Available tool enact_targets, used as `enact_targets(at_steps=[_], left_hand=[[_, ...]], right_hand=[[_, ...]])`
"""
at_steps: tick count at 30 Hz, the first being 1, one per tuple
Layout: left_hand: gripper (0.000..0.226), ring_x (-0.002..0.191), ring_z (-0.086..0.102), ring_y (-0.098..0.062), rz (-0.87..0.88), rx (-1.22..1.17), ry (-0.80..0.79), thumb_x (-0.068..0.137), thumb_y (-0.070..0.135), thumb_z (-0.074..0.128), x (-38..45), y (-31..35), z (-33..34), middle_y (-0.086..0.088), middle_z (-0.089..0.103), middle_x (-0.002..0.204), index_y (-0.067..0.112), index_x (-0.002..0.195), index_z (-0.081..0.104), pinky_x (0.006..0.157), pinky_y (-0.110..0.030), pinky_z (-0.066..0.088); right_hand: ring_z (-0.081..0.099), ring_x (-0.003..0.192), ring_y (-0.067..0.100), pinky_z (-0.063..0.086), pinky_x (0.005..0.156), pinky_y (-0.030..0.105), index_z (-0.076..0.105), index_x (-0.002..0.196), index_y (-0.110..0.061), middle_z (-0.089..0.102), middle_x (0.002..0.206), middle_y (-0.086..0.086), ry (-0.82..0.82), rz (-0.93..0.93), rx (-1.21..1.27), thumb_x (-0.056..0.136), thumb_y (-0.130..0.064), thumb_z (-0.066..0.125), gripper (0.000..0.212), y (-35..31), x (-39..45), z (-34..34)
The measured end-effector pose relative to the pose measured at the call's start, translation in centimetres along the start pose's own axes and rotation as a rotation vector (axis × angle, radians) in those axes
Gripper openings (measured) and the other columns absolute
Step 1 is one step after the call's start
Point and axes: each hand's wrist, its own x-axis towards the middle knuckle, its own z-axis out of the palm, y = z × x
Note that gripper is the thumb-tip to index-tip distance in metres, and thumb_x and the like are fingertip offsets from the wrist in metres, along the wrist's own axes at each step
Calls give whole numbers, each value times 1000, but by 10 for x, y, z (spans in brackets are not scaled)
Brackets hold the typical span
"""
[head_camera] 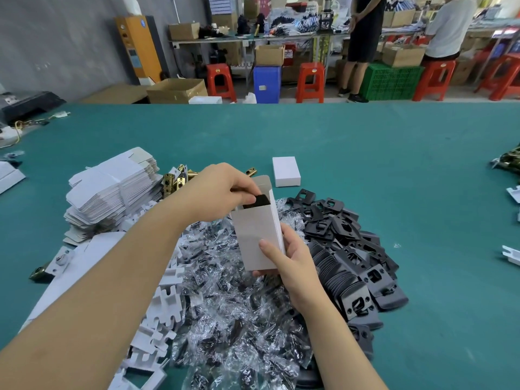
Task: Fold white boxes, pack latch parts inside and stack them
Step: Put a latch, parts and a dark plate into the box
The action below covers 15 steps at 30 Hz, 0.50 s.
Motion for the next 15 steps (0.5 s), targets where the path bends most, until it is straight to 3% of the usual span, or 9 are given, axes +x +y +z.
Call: enact_targets(at_steps=[4,7,11,15], left_hand=[[18,80,59,16,-3,-52,-95,99,22,67,-2,2,5,33,68,83,37,97,77,62,-2,39],[22,78,60,15,-9,-64,-147,101,23,61,-4,5,4,29,69,83,40,92,73,59,-1,40],[24,53,48,0,-28,-75,-214,99,21,56,-5,10,9,18,63,63,28,79,68,52,-15,39],[26,56,39,-11,-42,-22,-168,96,22,56,-5,14,17,8,44,57,12,72,58,54,-28,34]], right_hand=[[71,103,33,62,66,44,61,133,-23,68,122,11,10,-16,32,89,-30,74,46,-1,-1,0],[72,101,31,61,64,41,62,132,-22,68,120,12,10,-36,40,89,-29,73,44,-2,-2,0],[71,99,29,61,63,40,63,131,-21,68,118,10,19,-52,49,90,-29,74,43,-3,-3,2],[71,97,25,61,64,40,64,129,-23,68,117,11,26,-67,50,90,-29,73,40,-4,-3,2]])
